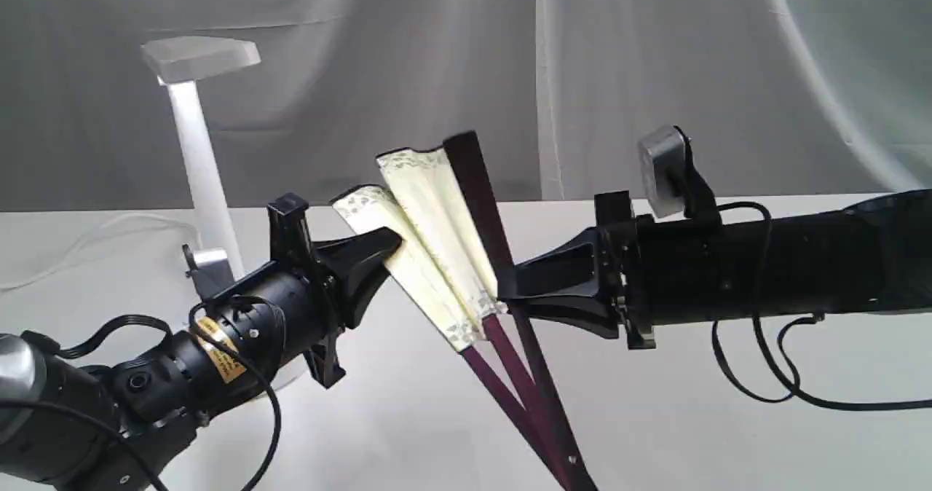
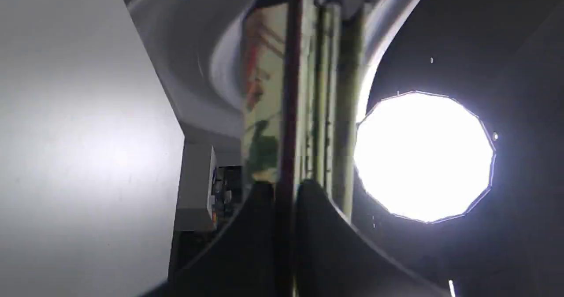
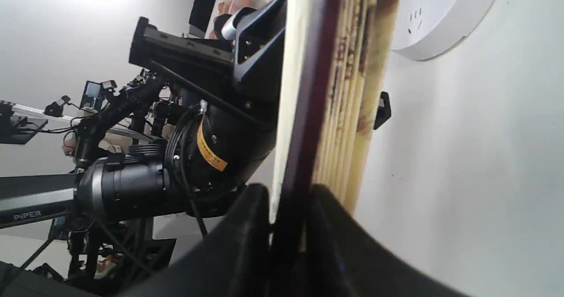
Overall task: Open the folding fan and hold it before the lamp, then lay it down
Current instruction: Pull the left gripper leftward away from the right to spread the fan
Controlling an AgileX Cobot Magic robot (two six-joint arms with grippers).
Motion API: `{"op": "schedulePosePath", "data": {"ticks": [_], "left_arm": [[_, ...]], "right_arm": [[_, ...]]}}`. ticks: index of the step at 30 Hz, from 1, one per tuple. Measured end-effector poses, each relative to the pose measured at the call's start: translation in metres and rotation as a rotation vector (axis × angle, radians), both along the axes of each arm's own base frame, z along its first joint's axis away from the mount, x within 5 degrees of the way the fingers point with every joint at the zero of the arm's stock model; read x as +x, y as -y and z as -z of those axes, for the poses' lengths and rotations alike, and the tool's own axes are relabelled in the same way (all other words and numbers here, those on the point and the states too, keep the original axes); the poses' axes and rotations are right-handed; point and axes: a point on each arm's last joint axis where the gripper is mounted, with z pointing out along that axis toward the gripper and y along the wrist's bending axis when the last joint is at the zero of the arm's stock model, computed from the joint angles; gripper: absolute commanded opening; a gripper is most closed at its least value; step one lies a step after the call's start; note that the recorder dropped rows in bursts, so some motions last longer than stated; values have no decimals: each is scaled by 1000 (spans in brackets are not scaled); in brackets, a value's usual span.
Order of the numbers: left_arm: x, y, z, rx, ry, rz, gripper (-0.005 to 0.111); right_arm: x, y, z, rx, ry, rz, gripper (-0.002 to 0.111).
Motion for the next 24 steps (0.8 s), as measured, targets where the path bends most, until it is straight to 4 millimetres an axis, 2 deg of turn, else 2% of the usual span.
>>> {"op": "schedulePosePath", "data": {"ticks": [3, 6, 14, 24], "left_arm": [[-2, 2, 0, -5, -12, 31, 0], [-4, 4, 1, 1, -14, 59, 0], [-7, 7, 2, 14, -10, 111, 0], [-9, 9, 1, 14, -12, 142, 0]], "right_arm": [[1, 0, -1, 7, 3, 6, 33], [1, 0, -1, 17, 2, 15, 36], [3, 0, -3, 31, 4, 29, 36], [12, 2, -2, 26, 2, 141, 32]]}}
